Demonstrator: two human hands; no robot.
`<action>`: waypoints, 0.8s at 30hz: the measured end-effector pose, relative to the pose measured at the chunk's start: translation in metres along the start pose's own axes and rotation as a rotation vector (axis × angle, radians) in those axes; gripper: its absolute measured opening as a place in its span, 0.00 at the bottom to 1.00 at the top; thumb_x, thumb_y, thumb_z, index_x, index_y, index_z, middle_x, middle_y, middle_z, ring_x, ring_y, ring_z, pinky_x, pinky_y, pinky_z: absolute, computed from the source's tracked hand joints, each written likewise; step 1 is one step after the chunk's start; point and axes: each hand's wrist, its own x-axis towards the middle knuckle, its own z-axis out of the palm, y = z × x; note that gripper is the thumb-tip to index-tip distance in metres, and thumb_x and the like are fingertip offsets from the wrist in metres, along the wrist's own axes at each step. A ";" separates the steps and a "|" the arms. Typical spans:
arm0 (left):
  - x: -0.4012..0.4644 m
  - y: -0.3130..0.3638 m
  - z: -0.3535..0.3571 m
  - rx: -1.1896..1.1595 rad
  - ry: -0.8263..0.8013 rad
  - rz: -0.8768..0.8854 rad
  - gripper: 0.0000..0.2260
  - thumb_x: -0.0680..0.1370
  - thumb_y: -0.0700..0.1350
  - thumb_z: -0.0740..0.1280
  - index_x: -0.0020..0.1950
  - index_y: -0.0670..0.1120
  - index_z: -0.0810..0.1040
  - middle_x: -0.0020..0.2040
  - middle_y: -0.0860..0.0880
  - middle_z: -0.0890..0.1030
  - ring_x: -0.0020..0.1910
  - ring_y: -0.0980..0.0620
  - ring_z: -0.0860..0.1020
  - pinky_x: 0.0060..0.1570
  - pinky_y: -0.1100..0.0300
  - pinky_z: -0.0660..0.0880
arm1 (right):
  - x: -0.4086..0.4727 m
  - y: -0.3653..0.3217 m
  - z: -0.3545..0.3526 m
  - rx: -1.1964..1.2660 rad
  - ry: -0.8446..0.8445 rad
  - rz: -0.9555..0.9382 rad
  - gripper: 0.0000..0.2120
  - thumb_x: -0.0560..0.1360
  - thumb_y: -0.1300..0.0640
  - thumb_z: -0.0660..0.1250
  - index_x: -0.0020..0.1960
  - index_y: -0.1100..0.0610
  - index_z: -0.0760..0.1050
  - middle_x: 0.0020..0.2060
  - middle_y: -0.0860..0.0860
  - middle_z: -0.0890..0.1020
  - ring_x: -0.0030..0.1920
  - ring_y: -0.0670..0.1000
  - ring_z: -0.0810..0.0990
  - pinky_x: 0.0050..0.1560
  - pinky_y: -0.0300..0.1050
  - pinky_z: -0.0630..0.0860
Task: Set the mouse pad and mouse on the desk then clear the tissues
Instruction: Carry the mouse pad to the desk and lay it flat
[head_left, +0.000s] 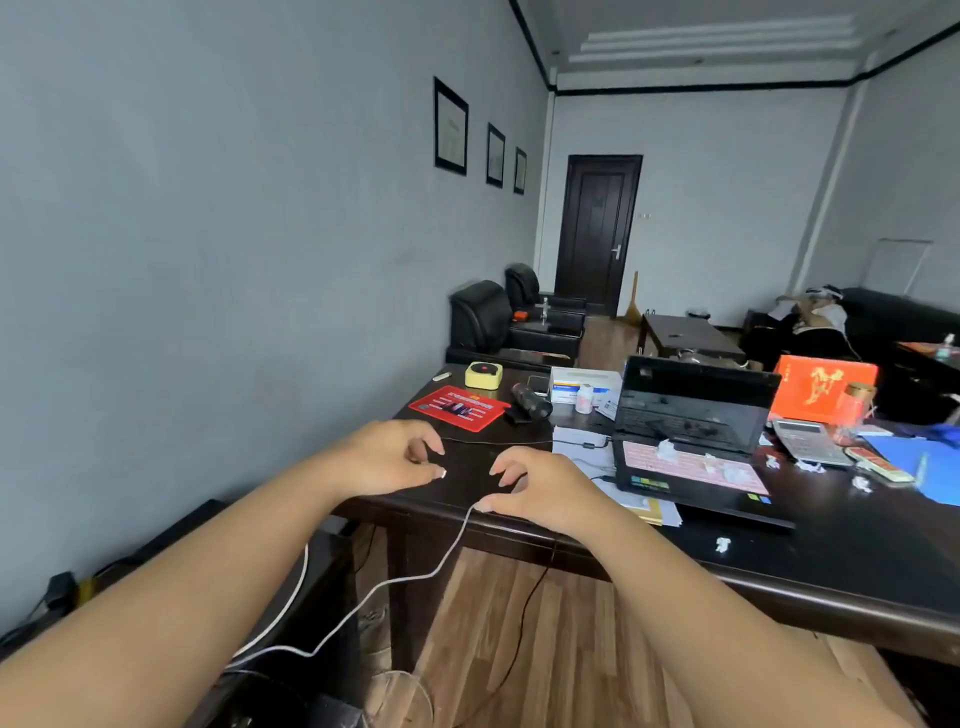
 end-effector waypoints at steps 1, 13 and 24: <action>0.010 -0.006 -0.001 -0.010 -0.007 -0.010 0.12 0.73 0.52 0.68 0.55 0.52 0.77 0.51 0.51 0.81 0.54 0.53 0.77 0.58 0.59 0.72 | 0.012 0.003 0.001 0.003 -0.006 0.004 0.21 0.67 0.44 0.73 0.56 0.50 0.74 0.54 0.49 0.79 0.52 0.50 0.78 0.56 0.49 0.75; 0.163 -0.082 0.001 -0.046 -0.079 -0.098 0.14 0.75 0.51 0.66 0.60 0.50 0.75 0.57 0.50 0.79 0.53 0.53 0.75 0.53 0.64 0.68 | 0.185 0.050 0.034 0.025 -0.123 0.064 0.23 0.68 0.44 0.72 0.59 0.51 0.73 0.56 0.49 0.79 0.53 0.49 0.77 0.56 0.48 0.75; 0.382 -0.128 0.003 -0.031 -0.121 -0.111 0.13 0.75 0.51 0.66 0.59 0.51 0.75 0.50 0.52 0.76 0.52 0.53 0.75 0.51 0.63 0.69 | 0.385 0.139 0.009 0.029 -0.104 0.121 0.22 0.68 0.43 0.71 0.58 0.52 0.74 0.51 0.49 0.80 0.52 0.49 0.78 0.54 0.45 0.75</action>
